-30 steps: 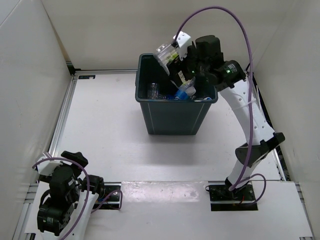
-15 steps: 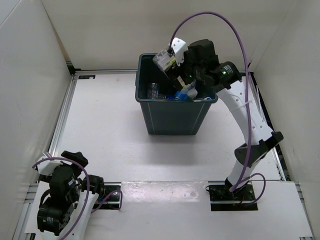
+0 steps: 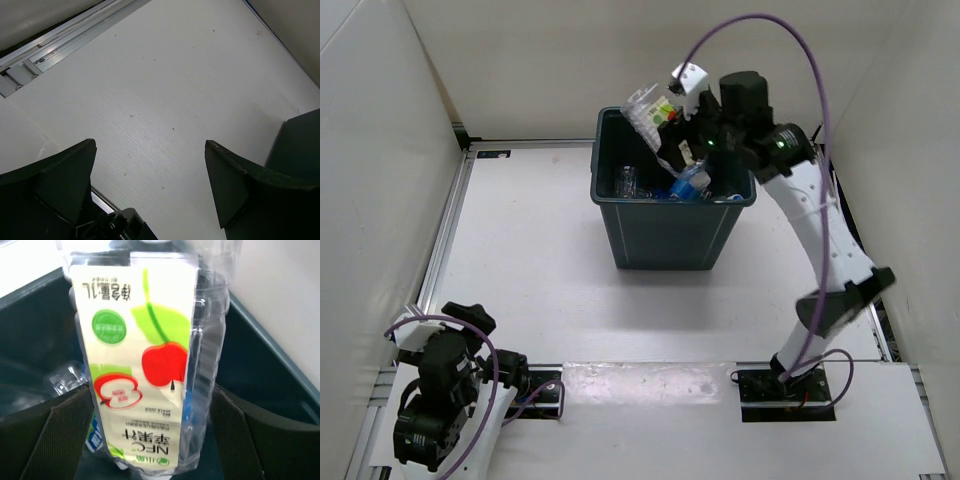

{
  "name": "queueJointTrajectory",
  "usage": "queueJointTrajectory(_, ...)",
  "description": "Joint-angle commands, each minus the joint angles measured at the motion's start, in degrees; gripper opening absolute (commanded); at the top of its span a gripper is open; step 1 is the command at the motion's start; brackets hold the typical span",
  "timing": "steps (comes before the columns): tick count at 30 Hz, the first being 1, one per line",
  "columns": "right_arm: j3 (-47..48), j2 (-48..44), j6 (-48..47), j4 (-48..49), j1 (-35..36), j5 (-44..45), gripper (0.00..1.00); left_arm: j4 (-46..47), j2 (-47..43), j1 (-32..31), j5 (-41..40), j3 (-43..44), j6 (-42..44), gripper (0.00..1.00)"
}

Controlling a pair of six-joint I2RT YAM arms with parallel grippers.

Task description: Put the plastic bottles in the bin

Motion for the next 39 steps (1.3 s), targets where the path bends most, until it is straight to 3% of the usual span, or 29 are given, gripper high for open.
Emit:
queueJointTrajectory(1, -12.33, -10.98, -1.34, 12.80, 0.53, -4.33, 0.90, -0.72, -0.36, -0.25, -1.20, -0.03, -0.54, 1.00)
queueJointTrajectory(3, -23.29, -12.50, -8.97, 11.42, 0.89, -5.90, 0.90, -0.72, -0.27, -0.34, -1.38, -0.02, -0.63, 1.00)
queueJointTrajectory(5, -24.50, -11.90, -11.84, 5.44, 3.16, -2.86, 0.90, -1.07, -0.18, -0.25, -1.64, -0.02, -1.07, 1.00)
queueJointTrajectory(7, -20.14, -9.02, -11.33, 3.15, 3.78, 3.73, 0.90, -1.33, -1.85, -0.25, -2.08, 0.06, -1.51, 1.00)
queueJointTrajectory(12, -5.79, -5.39, -7.02, -3.36, -1.48, -0.20, 0.90, -1.25, -1.59, -0.25, -1.91, 0.06, -1.07, 1.00)
queueJointTrajectory(17, -7.35, -9.52, -9.56, -0.38, -5.61, 0.85, 0.90, -1.07, -0.80, -0.34, -1.73, 0.06, -1.07, 1.00)
queueJointTrajectory(21, -11.92, -15.39, -7.65, 8.04, -9.65, -1.86, 0.90, -0.89, -0.80, -0.34, -1.64, -0.11, -0.81, 1.00)
queueJointTrajectory(25, -13.51, -18.57, -6.22, 10.61, -9.31, -2.05, 0.90, -0.46, 0.61, -0.25, -1.03, -0.20, -0.37, 1.00)
queueJointTrajectory(27, -17.80, -20.41, -8.15, 12.79, -5.81, 7.85, 0.90, -0.37, 0.78, -0.25, -1.11, -0.11, -0.37, 1.00)
queueJointTrajectory(30, -27.36, -24.63, -12.53, 27.51, 2.01, 27.59, 0.90, -0.37, 0.78, -0.25, -0.94, -0.20, -0.28, 1.00)
queueJointTrajectory(32, -31.33, -26.65, -14.57, 37.74, 4.31, 35.00, 0.90, -0.37, 0.69, -0.34, -1.03, -0.20, -0.28, 1.00)
queueJointTrajectory(34, -29.35, -26.57, -12.56, 40.84, 0.92, 36.36, 0.90, -0.37, 0.87, -0.34, -1.03, -0.29, -0.28, 1.00)
queueJointTrajectory(39, -26.17, -26.66, 0.50, 32.16, -10.43, 37.86, 0.90, -0.37, 1.22, -0.25, -1.03, -0.11, -0.10, 1.00)
